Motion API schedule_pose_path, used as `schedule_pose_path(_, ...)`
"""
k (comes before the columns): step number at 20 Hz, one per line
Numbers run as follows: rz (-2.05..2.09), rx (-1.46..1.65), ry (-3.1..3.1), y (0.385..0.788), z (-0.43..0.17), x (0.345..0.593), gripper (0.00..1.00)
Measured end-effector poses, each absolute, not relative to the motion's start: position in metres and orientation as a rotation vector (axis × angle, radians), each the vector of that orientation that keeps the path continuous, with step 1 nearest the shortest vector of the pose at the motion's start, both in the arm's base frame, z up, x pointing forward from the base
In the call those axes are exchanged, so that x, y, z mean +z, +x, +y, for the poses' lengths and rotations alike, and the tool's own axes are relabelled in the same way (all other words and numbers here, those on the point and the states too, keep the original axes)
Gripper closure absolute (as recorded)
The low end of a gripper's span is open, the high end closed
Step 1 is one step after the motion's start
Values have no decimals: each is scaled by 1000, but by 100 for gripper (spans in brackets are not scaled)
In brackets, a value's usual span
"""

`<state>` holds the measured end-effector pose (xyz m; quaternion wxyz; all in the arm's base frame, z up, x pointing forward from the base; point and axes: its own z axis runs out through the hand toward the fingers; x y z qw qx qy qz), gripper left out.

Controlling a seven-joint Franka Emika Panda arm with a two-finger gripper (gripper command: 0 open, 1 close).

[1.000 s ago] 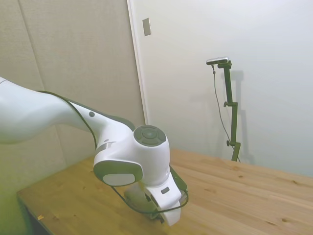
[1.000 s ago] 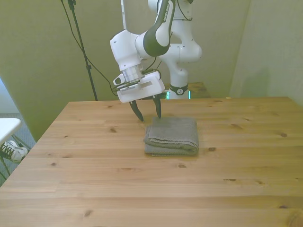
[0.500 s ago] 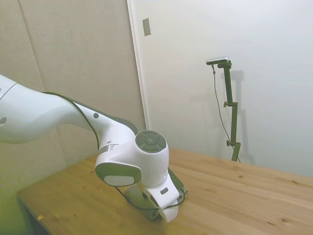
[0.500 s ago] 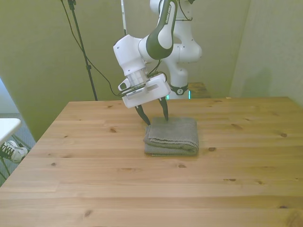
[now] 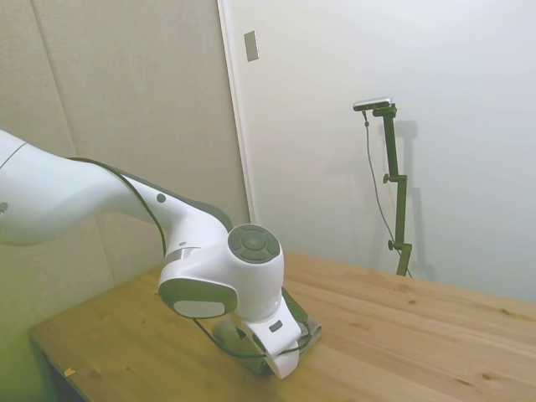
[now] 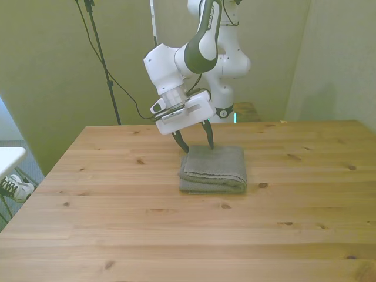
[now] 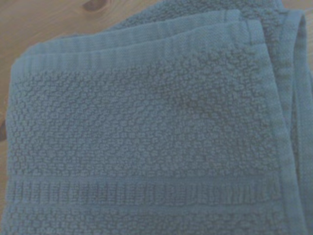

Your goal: Unfold the towel

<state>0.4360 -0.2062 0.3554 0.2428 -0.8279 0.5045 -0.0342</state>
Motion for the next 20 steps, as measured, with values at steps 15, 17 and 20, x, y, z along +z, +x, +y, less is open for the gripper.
schedule_pose_path(15, 1372, -92, -2268, 436, -206, 354, 100)
schedule_pose_path(17, 1371, -92, -2268, 436, -205, 354, 100)
schedule_pose_path(20, 1369, -91, -2269, 436, -205, 354, 100)
